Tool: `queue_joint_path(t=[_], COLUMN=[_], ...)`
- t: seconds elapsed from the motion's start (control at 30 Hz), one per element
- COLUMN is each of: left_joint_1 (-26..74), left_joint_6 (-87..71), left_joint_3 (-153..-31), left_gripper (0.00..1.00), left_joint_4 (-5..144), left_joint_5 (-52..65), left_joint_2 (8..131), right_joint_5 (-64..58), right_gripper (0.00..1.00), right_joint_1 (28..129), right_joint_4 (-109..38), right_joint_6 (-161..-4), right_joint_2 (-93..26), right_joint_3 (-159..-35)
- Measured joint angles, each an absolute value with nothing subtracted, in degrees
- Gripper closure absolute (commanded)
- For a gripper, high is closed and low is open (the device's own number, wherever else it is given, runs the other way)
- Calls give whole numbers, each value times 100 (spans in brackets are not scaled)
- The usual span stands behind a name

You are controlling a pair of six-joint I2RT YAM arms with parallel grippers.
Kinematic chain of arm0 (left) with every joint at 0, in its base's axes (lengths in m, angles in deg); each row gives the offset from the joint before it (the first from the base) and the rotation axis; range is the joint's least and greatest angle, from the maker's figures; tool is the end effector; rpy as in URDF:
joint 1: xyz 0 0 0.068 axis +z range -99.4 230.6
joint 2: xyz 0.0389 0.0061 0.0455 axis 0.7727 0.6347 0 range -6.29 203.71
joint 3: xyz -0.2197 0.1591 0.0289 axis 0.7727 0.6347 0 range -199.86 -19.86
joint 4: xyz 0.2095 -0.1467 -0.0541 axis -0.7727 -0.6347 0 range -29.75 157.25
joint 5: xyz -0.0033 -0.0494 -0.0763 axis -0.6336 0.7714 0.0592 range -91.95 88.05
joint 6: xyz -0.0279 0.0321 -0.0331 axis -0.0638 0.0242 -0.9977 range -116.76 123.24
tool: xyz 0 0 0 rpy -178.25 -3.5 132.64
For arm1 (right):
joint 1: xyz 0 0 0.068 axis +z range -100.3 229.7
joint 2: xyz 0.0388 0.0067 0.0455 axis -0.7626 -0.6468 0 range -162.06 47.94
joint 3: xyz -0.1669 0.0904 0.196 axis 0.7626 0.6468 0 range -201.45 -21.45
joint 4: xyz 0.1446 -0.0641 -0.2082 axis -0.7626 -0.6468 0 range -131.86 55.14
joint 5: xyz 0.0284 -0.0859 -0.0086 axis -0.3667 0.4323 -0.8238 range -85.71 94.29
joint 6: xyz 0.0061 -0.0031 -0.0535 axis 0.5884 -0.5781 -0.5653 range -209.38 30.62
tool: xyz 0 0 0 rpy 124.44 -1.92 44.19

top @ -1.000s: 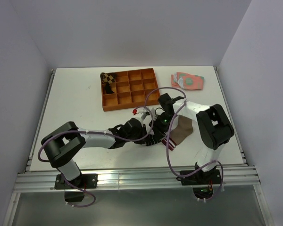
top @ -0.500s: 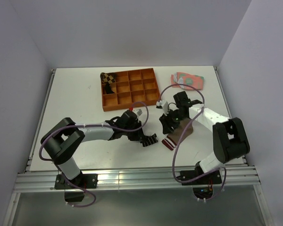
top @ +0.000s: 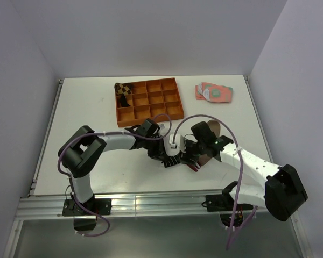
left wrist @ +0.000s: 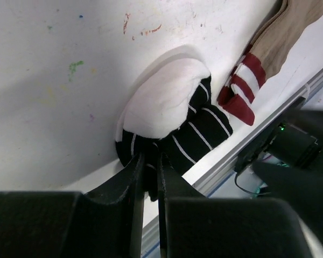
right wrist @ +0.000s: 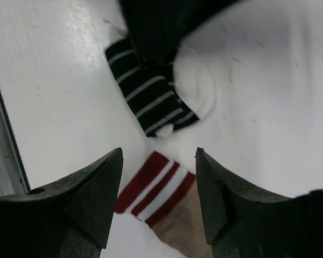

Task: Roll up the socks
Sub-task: Roll the sock at the center of the board.

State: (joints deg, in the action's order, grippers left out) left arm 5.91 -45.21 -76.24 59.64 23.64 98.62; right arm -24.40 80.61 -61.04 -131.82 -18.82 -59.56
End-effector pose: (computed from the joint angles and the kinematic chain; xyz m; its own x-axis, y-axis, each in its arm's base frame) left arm 0.2411 -0.2600 0.1367 -0.9943 0.0342 -0.1013 0.0925 0.7501 -0.6548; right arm 0.1801 0.1278 0.2052 -0.0534 -0.7220 -0.6899 -0.9810 0.1671 -0.0990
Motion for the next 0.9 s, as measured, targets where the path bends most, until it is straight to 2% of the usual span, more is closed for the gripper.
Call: queue_joint_path(t=[0.33, 0.7, 0.8, 0.83, 0.9], left_joint_1=[705, 775, 797, 803, 814], left_joint_6=[-4606, -4617, -4622, -4624, -4663], left_joint_3=[-8010, -8061, -8061, -8059, -8032], left_gripper=[98, 95, 92, 91, 87], left_joint_4=[5616, 5581, 5610, 5625, 5671], left_joint_5=[2783, 2941, 2993, 3000, 3017], left_joint_2=[10227, 10312, 10329, 10332, 10332], right_joint_5=[-1649, -1013, -892, -857, -790], right_gripper=[38, 40, 50, 59, 64], right_joint_1=[9159, 9729, 9762, 9762, 9760], right_joint_4=[-5542, -5081, -4980, -4943, -4893], right_joint_6=[-13536, -13597, -13601, -13599, -13584], right_joint_2=[-2063, -2629, -2793, -2850, -2931], right_joint_3=[-5731, -5613, -5615, -5615, -5643])
